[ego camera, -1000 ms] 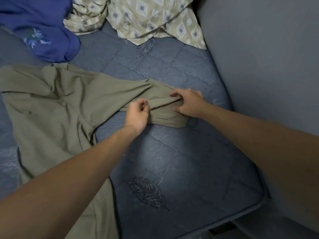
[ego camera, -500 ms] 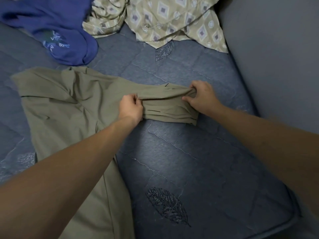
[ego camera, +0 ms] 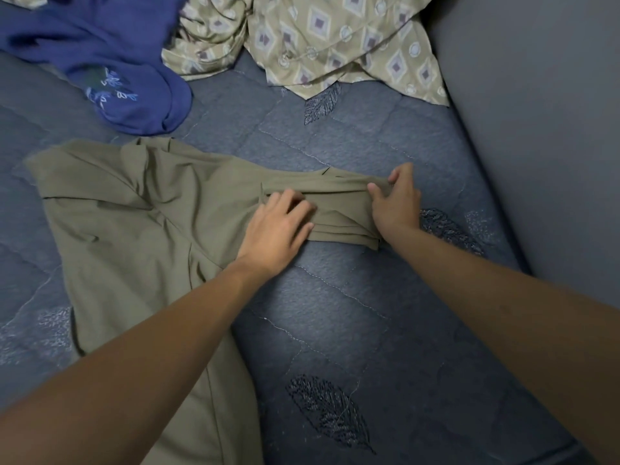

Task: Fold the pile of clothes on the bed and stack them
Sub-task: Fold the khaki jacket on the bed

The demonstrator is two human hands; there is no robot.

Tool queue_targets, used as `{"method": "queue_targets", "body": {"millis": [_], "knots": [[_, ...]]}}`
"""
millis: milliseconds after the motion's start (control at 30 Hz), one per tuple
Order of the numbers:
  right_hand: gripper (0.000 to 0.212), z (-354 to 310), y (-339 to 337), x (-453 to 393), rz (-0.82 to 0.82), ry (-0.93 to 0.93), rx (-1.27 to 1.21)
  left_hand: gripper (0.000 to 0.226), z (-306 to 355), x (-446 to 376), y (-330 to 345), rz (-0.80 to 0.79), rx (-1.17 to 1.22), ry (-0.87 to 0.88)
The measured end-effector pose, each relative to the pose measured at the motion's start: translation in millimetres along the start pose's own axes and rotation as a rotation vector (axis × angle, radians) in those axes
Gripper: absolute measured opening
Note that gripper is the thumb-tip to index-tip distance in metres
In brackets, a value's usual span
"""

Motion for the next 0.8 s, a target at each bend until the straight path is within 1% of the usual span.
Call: {"method": "queue_targets", "body": {"millis": [100, 167, 233, 267, 300, 367, 433, 533, 667, 733, 800], "knots": [[0.028, 2, 2, 6, -0.073, -0.118, -0.016, 0.062, -27, -9, 13, -0.100, -0.010, -0.138], [0.026, 7, 6, 11, -0.156, -0.156, -0.003, 0.079, -41, -10, 24, -0.207, -0.020, -0.163], [0.020, 11, 11, 16, -0.256, -0.175, 0.038, 0.094, -54, -7, 31, -0.289, -0.035, -0.179], [0.023, 12, 12, 16, -0.303, -0.182, 0.061, 0.101, -59, -4, 33, -0.314, -0.054, -0.175], [0.031, 12, 12, 15, -0.342, -0.183, 0.080, 0.109, -63, -1, 34, -0.327, -0.080, -0.163], [0.043, 10, 9, 8, -0.375, -0.175, 0.101, 0.119, -68, 5, 33, -0.322, -0.129, -0.141], [0.048, 10, 6, 1, -0.385, -0.163, 0.119, 0.122, -72, 12, 30, -0.303, -0.155, -0.131], [0.051, 12, 4, -1, -0.377, -0.147, 0.125, 0.116, -74, 23, 26, -0.305, -0.176, -0.114], [0.062, 11, 3, 6, -0.405, -0.055, -0.008, 0.104, -67, 31, 24, -0.326, -0.173, -0.150], [0.063, 7, -2, 9, -0.407, 0.002, -0.089, 0.099, -60, 35, 19, -0.299, -0.171, -0.180], [0.059, -1, -6, 15, -0.403, 0.025, -0.138, 0.096, -50, 39, 11, -0.236, -0.157, -0.191]]}}
Point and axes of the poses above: each hand's wrist, its own x-axis away from the middle knuckle, its own y-axis out of the palm, z = x × y, the point moved 8 cm from there along -x, towards the middle knuckle, and after that the axes turned 11 degrees about y, right-handed, at the moved point
